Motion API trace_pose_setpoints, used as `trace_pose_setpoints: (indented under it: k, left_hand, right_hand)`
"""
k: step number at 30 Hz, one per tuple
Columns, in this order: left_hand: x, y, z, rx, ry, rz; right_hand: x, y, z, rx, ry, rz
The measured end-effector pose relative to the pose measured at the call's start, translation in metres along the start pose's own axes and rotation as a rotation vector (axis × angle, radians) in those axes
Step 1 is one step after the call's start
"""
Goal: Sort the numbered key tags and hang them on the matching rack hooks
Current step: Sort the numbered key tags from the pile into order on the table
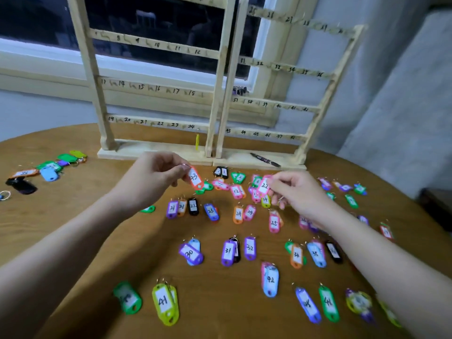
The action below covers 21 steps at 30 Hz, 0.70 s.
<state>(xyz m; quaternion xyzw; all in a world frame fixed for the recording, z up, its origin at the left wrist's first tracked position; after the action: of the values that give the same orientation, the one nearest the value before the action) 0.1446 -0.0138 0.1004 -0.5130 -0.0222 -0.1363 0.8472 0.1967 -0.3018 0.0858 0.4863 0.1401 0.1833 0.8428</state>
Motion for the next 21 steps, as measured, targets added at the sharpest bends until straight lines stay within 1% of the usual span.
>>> trace_pose_setpoints:
  k: [6, 14, 21]
  left_hand:
    - [0.028, -0.011, -0.054, 0.124, 0.116, 0.018]
    - [0.057, -0.008, -0.101, 0.333, 0.276, 0.038]
    - [0.064, -0.015, -0.129, 0.297, 0.412, 0.038]
  right_hand:
    - [-0.026, -0.022, 0.026, 0.053, -0.073, -0.078]
    - [-0.041, -0.035, 0.035, 0.051, -0.078, -0.131]
    - [-0.056, -0.049, 0.047, 0.118, -0.098, -0.155]
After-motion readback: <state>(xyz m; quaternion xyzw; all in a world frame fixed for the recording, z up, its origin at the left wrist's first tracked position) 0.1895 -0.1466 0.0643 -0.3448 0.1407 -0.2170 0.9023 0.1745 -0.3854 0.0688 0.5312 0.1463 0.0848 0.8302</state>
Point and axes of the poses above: each hand's wrist, its own x-axis towards the middle knuckle, its own z-axis out of the back of the hand, y = z × x, the point moved 7 cm from there along x, towards the middle knuckle, and after that the axes turned 14 degrees about y, right-handed, at the moved point
